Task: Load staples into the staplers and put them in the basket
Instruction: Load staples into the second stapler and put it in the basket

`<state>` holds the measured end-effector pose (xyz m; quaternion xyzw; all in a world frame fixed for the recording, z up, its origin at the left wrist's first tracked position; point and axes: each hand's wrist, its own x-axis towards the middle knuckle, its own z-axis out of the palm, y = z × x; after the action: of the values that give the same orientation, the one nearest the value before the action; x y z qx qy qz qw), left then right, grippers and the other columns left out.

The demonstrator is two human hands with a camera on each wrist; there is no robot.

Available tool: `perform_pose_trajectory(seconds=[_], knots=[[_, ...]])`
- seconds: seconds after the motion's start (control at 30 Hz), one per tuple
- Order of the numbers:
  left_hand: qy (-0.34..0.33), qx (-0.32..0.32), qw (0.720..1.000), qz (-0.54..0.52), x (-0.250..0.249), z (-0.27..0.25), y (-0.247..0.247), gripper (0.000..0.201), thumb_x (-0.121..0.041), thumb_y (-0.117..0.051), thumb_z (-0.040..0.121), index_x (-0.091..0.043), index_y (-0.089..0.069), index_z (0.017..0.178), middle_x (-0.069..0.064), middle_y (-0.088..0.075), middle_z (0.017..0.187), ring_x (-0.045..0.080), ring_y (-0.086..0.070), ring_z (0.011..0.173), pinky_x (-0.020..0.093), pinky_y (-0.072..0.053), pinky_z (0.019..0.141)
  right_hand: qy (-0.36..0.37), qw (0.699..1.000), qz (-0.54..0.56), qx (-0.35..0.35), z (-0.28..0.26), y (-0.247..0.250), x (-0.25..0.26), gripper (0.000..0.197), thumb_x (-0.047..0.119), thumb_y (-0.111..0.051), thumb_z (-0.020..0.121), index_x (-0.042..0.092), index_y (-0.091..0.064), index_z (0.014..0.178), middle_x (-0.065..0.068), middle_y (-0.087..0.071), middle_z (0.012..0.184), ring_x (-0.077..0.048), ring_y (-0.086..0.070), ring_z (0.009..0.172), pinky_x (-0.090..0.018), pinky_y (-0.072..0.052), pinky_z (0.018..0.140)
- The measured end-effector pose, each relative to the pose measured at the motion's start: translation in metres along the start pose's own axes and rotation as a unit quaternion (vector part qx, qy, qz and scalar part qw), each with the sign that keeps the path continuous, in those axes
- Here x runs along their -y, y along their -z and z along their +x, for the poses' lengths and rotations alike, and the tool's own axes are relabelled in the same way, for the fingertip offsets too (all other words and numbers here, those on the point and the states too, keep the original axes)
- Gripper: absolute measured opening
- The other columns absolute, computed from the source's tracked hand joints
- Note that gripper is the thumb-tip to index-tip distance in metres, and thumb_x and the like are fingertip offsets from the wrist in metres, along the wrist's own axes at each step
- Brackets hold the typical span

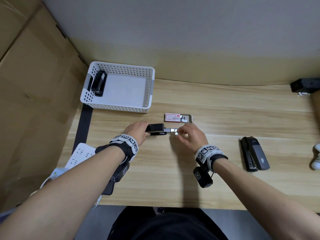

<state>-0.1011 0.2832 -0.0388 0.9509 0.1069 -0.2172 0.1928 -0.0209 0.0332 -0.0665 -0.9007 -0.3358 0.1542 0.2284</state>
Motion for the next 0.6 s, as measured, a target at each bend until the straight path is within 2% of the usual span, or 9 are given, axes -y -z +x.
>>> perform_pose_trajectory(seconds=[0.2,0.37,0.47,0.6], knots=[[-0.001,-0.006,1.0,0.011,0.002,0.002,-0.002,0.017,-0.029,-0.06,0.094,-0.017,-0.055,0.104,-0.001,-0.059,0.098,0.024,-0.057,0.091,0.032,-0.042,0.07,0.007,1.0,-0.014,0.01,0.021,0.001,-0.006,0.009,0.034,-0.062,0.089,0.026,-0.063,0.093,0.011,-0.058,0.093,-0.012,-0.046,0.095,-0.034,-0.047,0.064],[-0.001,-0.008,1.0,0.017,0.005,0.003,-0.006,0.017,-0.032,-0.06,0.094,-0.018,-0.052,0.098,-0.001,-0.059,0.096,0.023,-0.057,0.088,0.033,-0.044,0.07,0.033,0.999,-0.028,0.004,0.025,0.001,-0.008,0.007,0.032,-0.063,0.09,0.026,-0.065,0.092,0.009,-0.059,0.094,-0.015,-0.049,0.096,-0.033,-0.047,0.063],[-0.008,-0.012,1.0,0.017,0.005,0.003,-0.007,0.016,-0.031,-0.061,0.093,-0.018,-0.051,0.096,-0.002,-0.059,0.094,0.023,-0.057,0.087,0.033,-0.043,0.069,0.039,0.999,-0.028,-0.001,0.027,0.001,-0.01,0.006,0.029,-0.063,0.09,0.024,-0.065,0.092,0.007,-0.059,0.096,-0.016,-0.049,0.098,-0.035,-0.05,0.062],[-0.009,-0.013,1.0,0.02,0.005,0.003,-0.007,0.017,-0.031,-0.061,0.093,-0.018,-0.051,0.096,-0.001,-0.059,0.095,0.023,-0.057,0.087,0.033,-0.043,0.069,0.039,0.998,-0.035,0.039,0.029,0.003,-0.014,0.01,0.028,-0.062,0.09,0.025,-0.066,0.099,0.005,-0.057,0.105,-0.017,-0.048,0.103,-0.035,-0.05,0.065]])
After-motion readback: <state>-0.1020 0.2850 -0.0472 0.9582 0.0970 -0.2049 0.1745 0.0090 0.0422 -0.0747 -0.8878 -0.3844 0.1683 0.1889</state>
